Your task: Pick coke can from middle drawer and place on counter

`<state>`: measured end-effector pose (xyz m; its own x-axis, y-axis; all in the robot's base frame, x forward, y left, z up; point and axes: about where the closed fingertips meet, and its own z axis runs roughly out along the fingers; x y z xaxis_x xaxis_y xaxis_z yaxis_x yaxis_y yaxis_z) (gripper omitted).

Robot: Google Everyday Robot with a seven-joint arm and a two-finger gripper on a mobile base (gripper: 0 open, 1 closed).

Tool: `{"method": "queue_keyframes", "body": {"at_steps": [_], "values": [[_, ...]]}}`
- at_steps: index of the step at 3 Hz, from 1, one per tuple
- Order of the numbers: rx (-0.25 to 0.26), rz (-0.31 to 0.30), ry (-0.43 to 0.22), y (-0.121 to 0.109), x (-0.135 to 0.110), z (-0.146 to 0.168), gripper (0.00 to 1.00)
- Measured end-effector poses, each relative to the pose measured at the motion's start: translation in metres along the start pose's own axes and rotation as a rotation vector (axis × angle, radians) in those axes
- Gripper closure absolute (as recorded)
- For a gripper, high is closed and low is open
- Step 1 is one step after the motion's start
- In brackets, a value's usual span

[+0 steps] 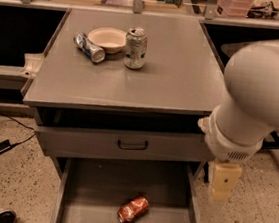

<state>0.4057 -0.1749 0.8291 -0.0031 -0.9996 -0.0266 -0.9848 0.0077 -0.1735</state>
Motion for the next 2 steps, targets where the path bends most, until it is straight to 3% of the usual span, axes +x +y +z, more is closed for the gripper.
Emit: {"method": "queue_keyframes", "body": {"at_steps": [1, 2], "values": [[-0.072, -0.018, 0.05, 0.029, 0.011, 0.03, 0.0], [-0.051, -0.133, 0.098, 0.018, -0.008, 0.048, 0.0]]}}
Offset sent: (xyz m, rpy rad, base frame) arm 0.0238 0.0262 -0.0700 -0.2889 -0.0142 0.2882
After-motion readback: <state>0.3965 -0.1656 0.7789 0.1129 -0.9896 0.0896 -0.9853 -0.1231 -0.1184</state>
